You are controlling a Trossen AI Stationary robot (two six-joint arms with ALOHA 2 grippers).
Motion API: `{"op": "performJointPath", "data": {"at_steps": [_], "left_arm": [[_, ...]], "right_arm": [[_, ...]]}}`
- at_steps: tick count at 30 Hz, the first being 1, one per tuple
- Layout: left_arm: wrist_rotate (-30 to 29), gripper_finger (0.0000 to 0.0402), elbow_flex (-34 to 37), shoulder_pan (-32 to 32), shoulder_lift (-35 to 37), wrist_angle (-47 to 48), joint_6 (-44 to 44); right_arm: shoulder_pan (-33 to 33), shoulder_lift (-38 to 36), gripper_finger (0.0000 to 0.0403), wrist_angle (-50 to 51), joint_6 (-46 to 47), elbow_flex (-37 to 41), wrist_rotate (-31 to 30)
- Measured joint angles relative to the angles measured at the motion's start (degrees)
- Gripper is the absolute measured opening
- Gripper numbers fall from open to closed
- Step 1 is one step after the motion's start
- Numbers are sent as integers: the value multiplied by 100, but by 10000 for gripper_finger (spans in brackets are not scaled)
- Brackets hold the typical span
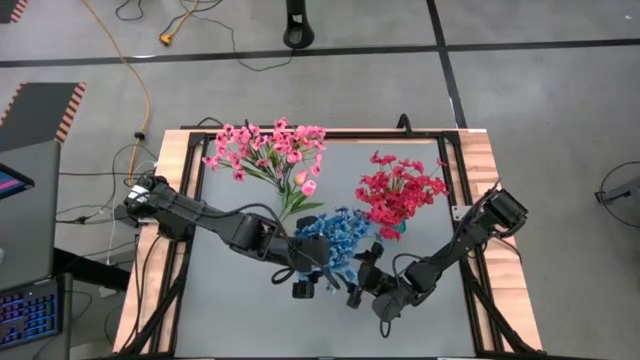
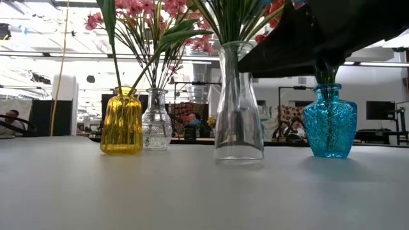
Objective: Sort flowers into vase by color
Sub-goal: Adjust the blue flowers in the bottom transparent vase
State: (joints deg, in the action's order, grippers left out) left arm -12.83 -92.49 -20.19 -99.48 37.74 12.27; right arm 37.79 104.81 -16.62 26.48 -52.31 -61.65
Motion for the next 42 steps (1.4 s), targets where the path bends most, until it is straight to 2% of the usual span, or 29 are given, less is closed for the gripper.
{"op": "performJointPath", "data": {"at_steps": [4, 9, 16, 21, 24, 30, 34, 42], "left_arm": [[1, 221, 0, -90, 0, 2, 42], [-1, 221, 0, -146, 0, 2, 39], [-279, 221, 0, -143, 0, -100, 39], [-297, 221, 0, -141, 0, -149, 39], [-297, 221, 0, -141, 0, -147, 39], [-297, 221, 0, -141, 0, -146, 37], [-298, 221, 0, -141, 0, -144, 39], [-289, 221, 0, -141, 0, -144, 39]], "right_arm": [[62, 0, 296, 11, 0, 0, -29], [237, -110, 296, 89, 0, 0, -413], [396, -562, 296, 492, -9, 0, -444], [280, -723, 296, 362, -2, 0, -411], [209, -721, 296, 199, 2, 2, -146], [61, -719, 296, 60, -2, 2, 874], [-16, -717, 296, 74, 2, 0, 1034], [-29, -715, 295, 63, 0, 0, 384]]}}
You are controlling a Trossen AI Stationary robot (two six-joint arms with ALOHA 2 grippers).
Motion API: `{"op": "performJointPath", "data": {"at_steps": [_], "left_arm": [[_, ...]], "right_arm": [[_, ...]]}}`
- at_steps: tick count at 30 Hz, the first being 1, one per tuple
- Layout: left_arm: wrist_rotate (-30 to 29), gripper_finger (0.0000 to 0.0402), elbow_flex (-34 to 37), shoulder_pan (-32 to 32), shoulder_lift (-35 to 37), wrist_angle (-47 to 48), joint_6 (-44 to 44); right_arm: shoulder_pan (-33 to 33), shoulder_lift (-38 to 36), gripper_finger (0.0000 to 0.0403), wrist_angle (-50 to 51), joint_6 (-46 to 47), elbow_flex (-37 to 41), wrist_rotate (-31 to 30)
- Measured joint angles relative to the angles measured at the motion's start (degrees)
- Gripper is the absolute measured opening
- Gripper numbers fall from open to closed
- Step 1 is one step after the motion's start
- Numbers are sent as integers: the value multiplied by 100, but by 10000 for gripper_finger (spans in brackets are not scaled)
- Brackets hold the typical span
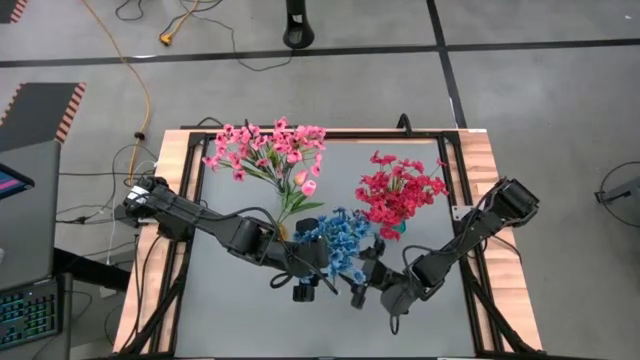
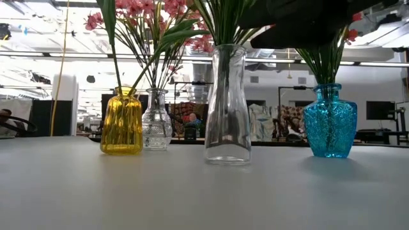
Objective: Sort flowers into vase by color
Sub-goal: Adjust the blue flowers in the bottom transparent vase
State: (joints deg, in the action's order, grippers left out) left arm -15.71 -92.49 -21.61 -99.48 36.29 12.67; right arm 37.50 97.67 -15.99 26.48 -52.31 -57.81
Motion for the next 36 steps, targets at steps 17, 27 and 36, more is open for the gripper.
{"op": "performJointPath", "data": {"at_steps": [17, 27, 36], "left_arm": [[-7, 221, 0, 0, 0, -24, -2], [-8, 221, -2, 0, 0, -26, -2], [-18, 221, -2, 0, 0, -175, -42]], "right_arm": [[-659, 13, 295, -488, 0, -4, 523], [-675, 13, 289, -734, -259, -4, 524], [-881, 13, 248, -732, -256, -4, 870]]}}
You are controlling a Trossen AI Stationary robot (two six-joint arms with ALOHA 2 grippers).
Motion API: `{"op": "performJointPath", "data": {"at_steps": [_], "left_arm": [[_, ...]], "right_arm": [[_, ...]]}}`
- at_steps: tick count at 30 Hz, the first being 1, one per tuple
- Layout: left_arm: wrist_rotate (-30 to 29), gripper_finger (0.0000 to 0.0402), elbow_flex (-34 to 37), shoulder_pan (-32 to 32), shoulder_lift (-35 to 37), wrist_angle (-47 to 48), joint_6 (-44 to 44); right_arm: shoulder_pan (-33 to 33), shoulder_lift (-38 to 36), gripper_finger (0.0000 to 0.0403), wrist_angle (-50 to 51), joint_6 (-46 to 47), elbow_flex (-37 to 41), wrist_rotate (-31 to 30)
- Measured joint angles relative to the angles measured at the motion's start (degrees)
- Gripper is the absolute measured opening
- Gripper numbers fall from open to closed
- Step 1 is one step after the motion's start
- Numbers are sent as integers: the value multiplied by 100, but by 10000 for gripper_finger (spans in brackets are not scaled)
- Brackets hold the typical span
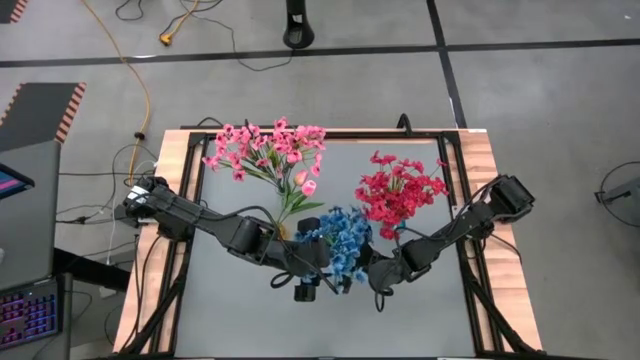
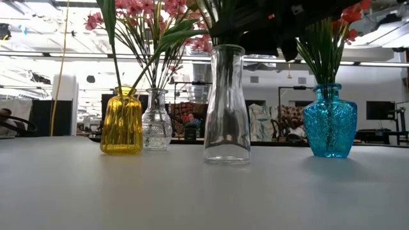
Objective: Sort flowers into vase by color
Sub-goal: Adjust the blue flowers in the bottom transparent vase
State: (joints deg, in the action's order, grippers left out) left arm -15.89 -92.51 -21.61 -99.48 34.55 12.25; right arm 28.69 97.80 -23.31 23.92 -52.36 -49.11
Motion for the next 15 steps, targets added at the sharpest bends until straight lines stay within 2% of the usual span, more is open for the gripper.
{"op": "performJointPath", "data": {"at_steps": [4, 12, 15], "left_arm": [[-1, 221, 0, 0, 0, 2, -215], [-7, 221, 0, 0, 0, 10, -253], [-29, 221, 0, 2, 0, 15, -317]], "right_arm": [[1, 0, 207, 0, 0, 0, -2], [4, 0, 92, -2, -3, 0, -2], [4, 0, 61, -2, -4, -2, -2]]}}
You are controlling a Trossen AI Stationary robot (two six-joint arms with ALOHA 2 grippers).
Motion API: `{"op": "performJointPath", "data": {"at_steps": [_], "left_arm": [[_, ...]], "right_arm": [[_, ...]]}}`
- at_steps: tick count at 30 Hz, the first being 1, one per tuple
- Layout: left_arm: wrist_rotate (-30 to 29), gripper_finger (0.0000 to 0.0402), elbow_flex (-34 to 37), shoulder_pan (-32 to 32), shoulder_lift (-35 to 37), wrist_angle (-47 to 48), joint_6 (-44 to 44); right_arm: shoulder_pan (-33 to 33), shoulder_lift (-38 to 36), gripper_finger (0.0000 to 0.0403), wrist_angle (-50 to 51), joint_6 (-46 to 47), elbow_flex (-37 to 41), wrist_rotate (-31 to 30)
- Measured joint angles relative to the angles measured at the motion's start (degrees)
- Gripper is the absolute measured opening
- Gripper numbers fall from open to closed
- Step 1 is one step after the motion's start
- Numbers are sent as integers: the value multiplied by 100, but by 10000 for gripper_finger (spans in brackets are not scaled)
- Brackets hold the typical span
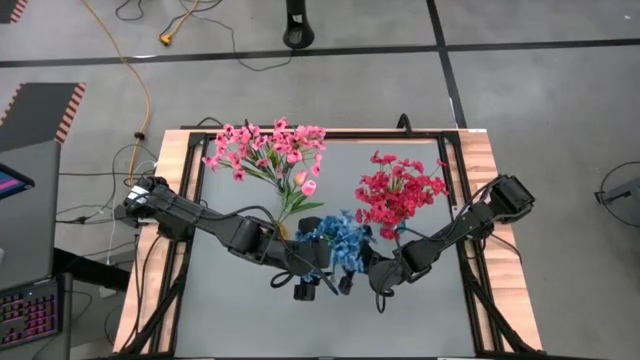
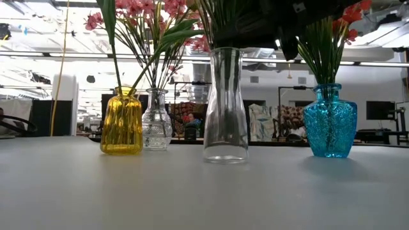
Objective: Sort flowers into vase by color
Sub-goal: Adjust the blue flowers in the bottom transparent vase
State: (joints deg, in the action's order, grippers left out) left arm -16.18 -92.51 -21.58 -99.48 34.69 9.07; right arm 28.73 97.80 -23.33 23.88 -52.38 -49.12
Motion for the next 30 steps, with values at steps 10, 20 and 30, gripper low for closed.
{"op": "performJointPath", "data": {"at_steps": [10, 20, 30], "left_arm": [[55, 222, -2, -2, 33, 313, 177], [74, 222, -2, -154, 322, 708, 425], [-312, 221, -2, -404, 404, 940, 501]], "right_arm": [[0, 2, 62, 19, 2, 0, -2], [-2, 0, 58, -37, 19, -15, -45], [15, 4, 58, 26, 15, 2, -46]]}}
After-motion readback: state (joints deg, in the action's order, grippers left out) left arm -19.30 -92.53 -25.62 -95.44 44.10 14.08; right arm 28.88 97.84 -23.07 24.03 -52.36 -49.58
